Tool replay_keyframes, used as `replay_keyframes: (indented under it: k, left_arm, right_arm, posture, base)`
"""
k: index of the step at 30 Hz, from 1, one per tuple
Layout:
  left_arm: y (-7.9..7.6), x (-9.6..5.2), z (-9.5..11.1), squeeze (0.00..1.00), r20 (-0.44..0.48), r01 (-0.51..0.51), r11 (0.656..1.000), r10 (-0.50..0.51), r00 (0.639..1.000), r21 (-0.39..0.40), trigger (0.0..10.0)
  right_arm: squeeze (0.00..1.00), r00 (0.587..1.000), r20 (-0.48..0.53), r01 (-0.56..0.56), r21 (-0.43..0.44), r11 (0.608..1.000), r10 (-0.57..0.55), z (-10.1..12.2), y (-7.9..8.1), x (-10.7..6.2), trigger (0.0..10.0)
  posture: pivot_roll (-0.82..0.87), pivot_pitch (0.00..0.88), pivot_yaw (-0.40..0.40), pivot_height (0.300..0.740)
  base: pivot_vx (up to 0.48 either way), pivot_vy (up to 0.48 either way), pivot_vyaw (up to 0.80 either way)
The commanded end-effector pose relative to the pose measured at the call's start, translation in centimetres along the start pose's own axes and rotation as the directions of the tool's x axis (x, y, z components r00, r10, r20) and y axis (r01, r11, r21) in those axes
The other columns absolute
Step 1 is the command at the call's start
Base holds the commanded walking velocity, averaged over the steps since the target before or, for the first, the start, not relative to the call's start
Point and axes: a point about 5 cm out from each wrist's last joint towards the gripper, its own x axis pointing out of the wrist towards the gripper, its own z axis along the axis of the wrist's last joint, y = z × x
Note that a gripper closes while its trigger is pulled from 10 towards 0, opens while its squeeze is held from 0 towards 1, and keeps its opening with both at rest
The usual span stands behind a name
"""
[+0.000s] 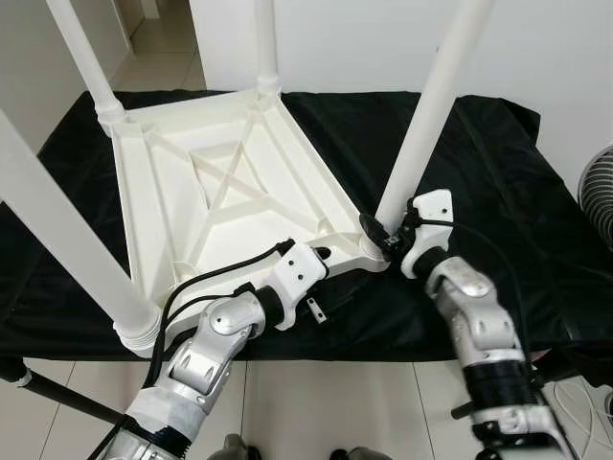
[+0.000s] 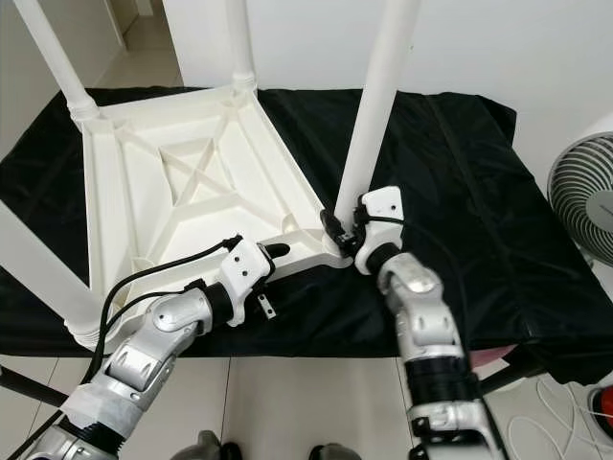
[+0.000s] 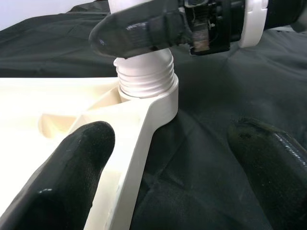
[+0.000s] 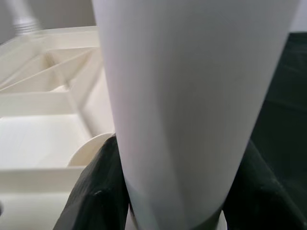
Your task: Building children table
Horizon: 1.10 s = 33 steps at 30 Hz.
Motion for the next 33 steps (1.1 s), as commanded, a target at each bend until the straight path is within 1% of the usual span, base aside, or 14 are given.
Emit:
replay_keyframes:
  k: [1, 2, 5, 7, 11, 15, 16, 17, 22, 25, 26, 28, 32, 33]
  left_arm:
    - [0.0, -0.2, -0.2, 0.00, -0.017, 0.001, 1.000, -0.001, 1.000, 0.003, 10.0]
    - [0.0, -0.2, -0.2, 0.00, -0.018, 0.001, 1.000, -0.001, 1.000, 0.003, 10.0]
    - [0.0, -0.1, -0.2, 0.00, -0.019, 0.001, 1.000, -0.001, 1.000, 0.002, 10.0]
    - [0.0, -0.1, -0.2, 0.00, -0.019, 0.001, 1.000, -0.001, 1.000, 0.002, 10.0]
    - [-0.2, -0.1, -0.2, 0.00, -0.017, 0.008, 1.000, -0.008, 1.000, -0.002, 10.0]
    - [-0.2, -0.1, -0.2, 0.00, -0.020, 0.015, 1.000, -0.015, 1.000, 0.004, 10.0]
    - [-0.1, -0.1, -0.2, 0.00, -0.021, 0.012, 1.000, -0.012, 1.000, 0.003, 10.0]
    - [0.1, -0.1, -0.1, 0.00, -0.019, 0.006, 1.000, -0.006, 1.000, 0.002, 10.0]
    - [0.3, 0.0, -0.1, 0.00, -0.018, -0.001, 1.000, 0.001, 1.000, 0.003, 10.0]
    - [0.3, 0.0, -0.1, 0.00, -0.019, -0.001, 1.000, 0.001, 1.000, 0.003, 10.0]
    - [0.2, 0.0, -0.1, 0.00, -0.019, 0.001, 1.000, -0.001, 1.000, 0.003, 10.0]
    - [0.2, 0.0, -0.1, 0.00, -0.018, 0.007, 1.000, -0.006, 1.000, 0.005, 10.0]
    - [0.2, 0.1, 0.1, 0.00, -0.014, 0.009, 1.000, -0.009, 1.000, 0.011, 10.0]
    - [0.3, 0.2, 0.5, 0.00, -0.005, 0.003, 1.000, -0.003, 1.000, 0.025, 10.0]
  right_arm:
    - [0.00, 0.988, -0.041, 0.149, 0.034, 0.988, -0.147, -0.4, -0.9, -0.5, 10.0]
    - [0.00, 0.948, -0.053, 0.314, 0.003, 0.949, -0.313, -0.5, -0.8, -1.2, 10.0]
    - [0.00, 0.926, -0.037, 0.377, 0.019, 0.926, -0.376, -0.3, -0.1, -1.7, 10.0]
    - [0.00, 0.918, -0.033, 0.396, 0.038, 0.918, -0.395, -0.2, 0.2, -1.9, 10.0]
    - [0.00, 0.933, 0.006, 0.359, 0.025, 0.933, -0.359, 0.4, 2.0, -2.0, 10.0]
    - [0.00, 0.931, 0.008, 0.364, 0.023, 0.931, -0.364, 0.8, 2.1, -2.3, 10.0]
    - [0.22, 0.934, 0.003, 0.358, 0.028, 0.933, -0.358, 0.9, 2.2, -2.4, 10.0]
    - [1.00, 0.938, 0.004, 0.346, 0.043, 0.937, -0.347, 0.9, 2.2, -2.3, 10.0]
    - [1.00, 0.943, 0.014, 0.331, 0.052, 0.942, -0.332, 1.3, 1.7, -2.0, 10.0]
    - [1.00, 0.971, 0.017, 0.237, 0.049, 0.970, -0.238, 1.5, 1.0, -1.5, 10.0]
    - [0.00, 0.986, 0.017, 0.167, 0.030, 0.985, -0.168, 1.5, 0.8, -1.3, 10.0]
    - [0.00, 0.999, -0.005, 0.042, -0.014, 0.999, -0.042, 1.3, 0.3, -1.1, 10.0]
    - [0.00, 0.997, -0.046, -0.063, -0.025, 0.998, 0.062, 0.8, 0.1, -1.0, 10.0]
    - [0.00, 0.977, -0.063, -0.207, -0.070, 0.976, 0.203, 0.6, 0.1, -0.8, 10.0]
  posture:
    - [-0.09, 0.089, 0.014, 0.740]
    - [-0.09, 0.090, 0.013, 0.740]
    - [-0.10, 0.093, 0.014, 0.740]
    - [-0.10, 0.093, 0.014, 0.740]
    - [-0.10, 0.097, 0.022, 0.740]
    - [-0.10, 0.098, 0.023, 0.740]
    - [-0.10, 0.097, 0.022, 0.740]
    - [-0.10, 0.097, 0.022, 0.740]
    - [-0.11, 0.097, 0.020, 0.740]
    - [-0.11, 0.101, 0.021, 0.740]
    - [-0.11, 0.100, 0.023, 0.740]
    - [-0.11, 0.099, 0.023, 0.740]
    - [-0.11, 0.098, 0.020, 0.740]
    - [-0.11, 0.095, 0.017, 0.740]
  base:
    - [0.000, 0.000, 0.00]
    - [0.000, 0.000, 0.00]
    - [0.000, 0.000, 0.00]
    - [0.000, 0.000, 0.00]
    - [0.000, 0.000, 0.00]
    - [0.000, 0.000, 0.00]
    - [0.000, 0.000, 0.00]
    - [0.000, 0.000, 0.00]
    - [0.000, 0.000, 0.00]
    - [0.000, 0.000, 0.00]
    - [0.000, 0.000, 0.00]
    - [0.000, 0.000, 0.00]
    - [0.000, 0.000, 0.00]
    - [0.000, 0.000, 0.00]
